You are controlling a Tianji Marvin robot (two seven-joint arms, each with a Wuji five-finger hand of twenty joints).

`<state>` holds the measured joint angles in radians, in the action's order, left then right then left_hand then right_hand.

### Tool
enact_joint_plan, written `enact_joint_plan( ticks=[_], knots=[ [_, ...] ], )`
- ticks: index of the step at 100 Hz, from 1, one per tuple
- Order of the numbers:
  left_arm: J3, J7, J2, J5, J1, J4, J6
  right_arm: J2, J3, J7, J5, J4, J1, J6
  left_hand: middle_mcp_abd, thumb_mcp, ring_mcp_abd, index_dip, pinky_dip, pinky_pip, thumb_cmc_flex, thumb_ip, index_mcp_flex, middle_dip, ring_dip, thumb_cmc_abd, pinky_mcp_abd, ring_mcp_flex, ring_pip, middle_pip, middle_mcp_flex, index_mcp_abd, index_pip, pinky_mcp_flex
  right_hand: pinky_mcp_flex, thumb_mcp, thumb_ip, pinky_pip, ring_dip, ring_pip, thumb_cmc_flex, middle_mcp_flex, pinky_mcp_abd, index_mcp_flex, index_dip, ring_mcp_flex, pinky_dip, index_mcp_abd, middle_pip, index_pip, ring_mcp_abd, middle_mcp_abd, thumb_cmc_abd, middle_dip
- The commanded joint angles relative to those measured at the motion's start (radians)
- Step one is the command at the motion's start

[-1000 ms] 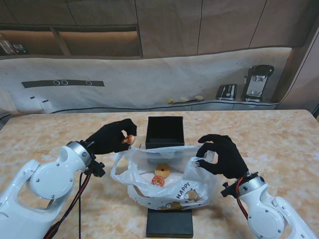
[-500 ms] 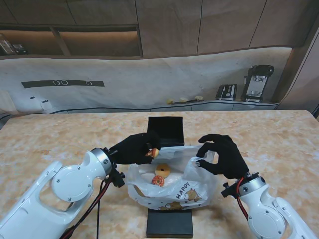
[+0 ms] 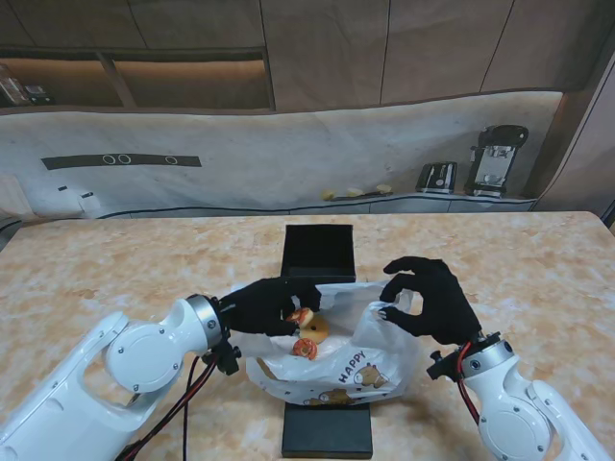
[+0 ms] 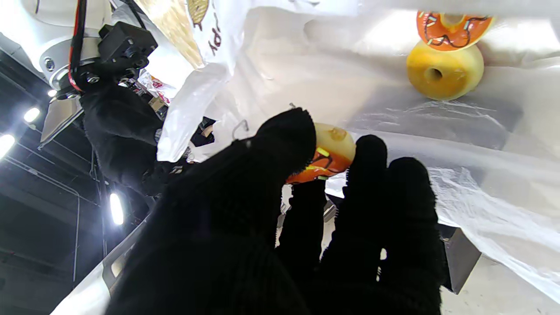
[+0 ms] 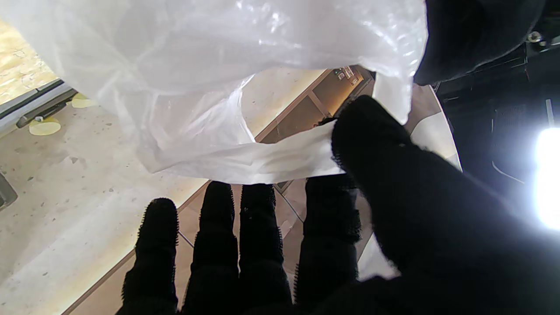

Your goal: Pack mini donuts into a plastic bag, tie the opening and put the bag into the gift box

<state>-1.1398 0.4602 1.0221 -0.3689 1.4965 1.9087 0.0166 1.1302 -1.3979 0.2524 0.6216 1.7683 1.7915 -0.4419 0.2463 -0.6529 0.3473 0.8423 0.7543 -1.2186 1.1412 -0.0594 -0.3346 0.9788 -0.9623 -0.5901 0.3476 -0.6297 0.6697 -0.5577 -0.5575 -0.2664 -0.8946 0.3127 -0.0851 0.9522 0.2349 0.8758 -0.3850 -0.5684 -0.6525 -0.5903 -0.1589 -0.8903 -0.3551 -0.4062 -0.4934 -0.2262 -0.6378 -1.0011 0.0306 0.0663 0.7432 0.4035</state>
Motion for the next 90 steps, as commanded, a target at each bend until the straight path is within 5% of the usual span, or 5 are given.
enact_joint_plan(
  ticks=[1,9,24,61,90],
  knots=[
    [0.007,0.008,0.003,-0.024,-0.009,-0.006,-0.002,0.008,-0.005,-0.008,0.002,0.005,0.013,-0.01,0.003,-0.054,-0.018,-0.016,0.016,0.001,-0.002,0.02,0.019,-0.02,0.028,0.036,-0.018,0.022,-0.01,-0.049,0.023,0.0,0.017,-0.015,0.0,0.041,0.004,0.004,-0.018,-0.003,-0.018,-0.018,0.005,-0.031,-0.004,-0.008,0.007,-0.046,0.0,-0.027,-0.002,-0.013,0.016,-0.011],
    [0.016,0.008,0.003,-0.038,-0.017,-0.012,-0.006,0.009,-0.009,-0.004,0.001,0.003,0.016,-0.017,0.004,-0.047,-0.019,-0.026,0.016,0.001,-0.007,0.019,0.025,-0.019,0.035,0.042,-0.018,0.029,-0.007,-0.055,0.029,-0.01,0.031,-0.019,0.0,0.04,0.004,0.004,-0.018,-0.003,-0.017,-0.018,0.005,-0.031,-0.004,-0.009,0.007,-0.044,0.001,-0.027,-0.002,-0.013,0.016,-0.011],
    [0.027,0.032,-0.003,-0.061,-0.025,-0.005,-0.024,0.011,-0.013,0.002,-0.006,-0.009,0.014,-0.029,0.011,-0.034,-0.032,-0.118,0.021,0.032,-0.084,0.053,0.044,-0.245,0.216,0.083,-0.025,0.137,0.004,-0.083,0.128,-0.022,0.115,-0.077,0.0,0.041,0.004,0.005,-0.018,-0.003,-0.019,-0.018,0.005,-0.032,-0.004,-0.008,0.007,-0.046,0.0,-0.027,-0.001,-0.014,0.016,-0.011],
    [0.041,0.057,-0.008,-0.098,-0.04,0.026,-0.06,0.016,-0.024,0.004,-0.042,-0.041,-0.007,-0.064,0.025,0.103,-0.025,-0.276,0.041,0.1,-0.125,0.031,0.038,-0.342,0.306,0.076,-0.027,0.244,-0.11,0.036,0.208,-0.05,0.303,-0.173,0.0,0.04,0.004,0.005,-0.018,-0.003,-0.02,-0.019,0.005,-0.033,-0.003,-0.009,0.007,-0.043,0.0,-0.027,-0.002,-0.013,0.017,-0.011],
    [0.021,0.068,-0.01,-0.117,-0.022,0.052,-0.078,0.019,-0.02,0.0,-0.065,-0.05,-0.016,-0.073,0.031,0.185,-0.025,-0.31,0.03,0.144,-0.166,0.024,0.036,-0.377,0.341,0.115,-0.027,0.297,-0.155,0.073,0.254,-0.049,0.336,-0.213,-0.002,0.039,0.004,0.006,-0.018,-0.003,-0.023,-0.018,0.003,-0.034,-0.002,-0.008,0.007,-0.042,0.0,-0.028,0.0,-0.012,0.018,-0.011]
  ],
)
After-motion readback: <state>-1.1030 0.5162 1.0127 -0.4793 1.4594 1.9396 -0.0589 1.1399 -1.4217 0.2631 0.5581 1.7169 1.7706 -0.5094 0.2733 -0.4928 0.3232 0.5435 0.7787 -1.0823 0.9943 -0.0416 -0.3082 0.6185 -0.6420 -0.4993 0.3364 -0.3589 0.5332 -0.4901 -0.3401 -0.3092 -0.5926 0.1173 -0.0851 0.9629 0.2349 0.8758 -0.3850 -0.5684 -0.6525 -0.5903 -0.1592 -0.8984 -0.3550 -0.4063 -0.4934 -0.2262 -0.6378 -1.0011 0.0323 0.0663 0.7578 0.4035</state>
